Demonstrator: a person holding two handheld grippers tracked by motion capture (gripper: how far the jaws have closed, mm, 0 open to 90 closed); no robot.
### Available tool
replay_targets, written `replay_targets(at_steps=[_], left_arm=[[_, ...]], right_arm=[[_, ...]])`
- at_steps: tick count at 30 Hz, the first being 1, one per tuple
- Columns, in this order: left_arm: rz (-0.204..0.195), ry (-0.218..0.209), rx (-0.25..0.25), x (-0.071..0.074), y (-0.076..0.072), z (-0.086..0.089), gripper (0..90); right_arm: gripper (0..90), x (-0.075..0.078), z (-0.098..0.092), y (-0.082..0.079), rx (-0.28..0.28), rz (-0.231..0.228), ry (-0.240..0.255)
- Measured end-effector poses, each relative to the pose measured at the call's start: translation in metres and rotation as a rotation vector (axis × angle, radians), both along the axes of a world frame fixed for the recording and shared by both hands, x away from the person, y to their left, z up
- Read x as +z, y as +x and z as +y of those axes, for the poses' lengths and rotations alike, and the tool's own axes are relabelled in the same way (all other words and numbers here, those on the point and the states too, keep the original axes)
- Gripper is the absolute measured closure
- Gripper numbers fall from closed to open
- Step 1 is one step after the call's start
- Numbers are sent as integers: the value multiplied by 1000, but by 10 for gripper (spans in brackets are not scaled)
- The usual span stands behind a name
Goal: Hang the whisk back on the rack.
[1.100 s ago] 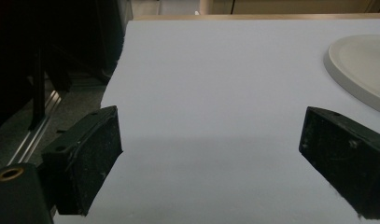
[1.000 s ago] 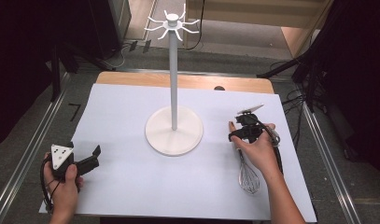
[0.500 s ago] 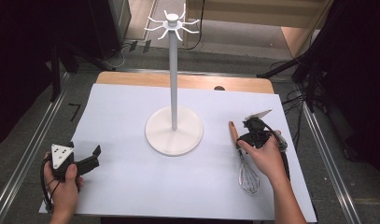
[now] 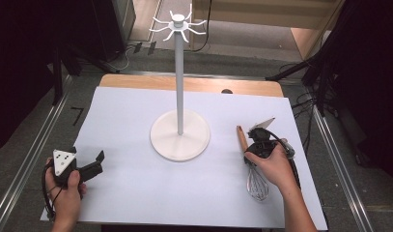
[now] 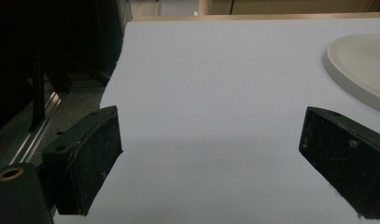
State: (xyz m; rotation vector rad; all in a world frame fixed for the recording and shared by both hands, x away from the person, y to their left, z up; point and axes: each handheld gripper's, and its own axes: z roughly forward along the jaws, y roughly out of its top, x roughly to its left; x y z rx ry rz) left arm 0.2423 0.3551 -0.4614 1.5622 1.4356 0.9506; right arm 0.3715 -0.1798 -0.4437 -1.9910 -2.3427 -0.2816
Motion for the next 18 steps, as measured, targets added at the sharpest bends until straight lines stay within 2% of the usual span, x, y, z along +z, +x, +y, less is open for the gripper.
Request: replay_targets(at_steps=[5, 9, 18], left_arm=[[-3, 4, -1, 0, 0, 0, 65], [-5, 6, -1, 0, 0, 0, 65], [-4, 9, -2, 0, 0, -1, 65]], right_arm=[[762, 0, -1, -1, 5, 5, 3], [820, 0, 3, -2, 10, -1, -23], [828, 1, 1, -6, 25, -50, -13]])
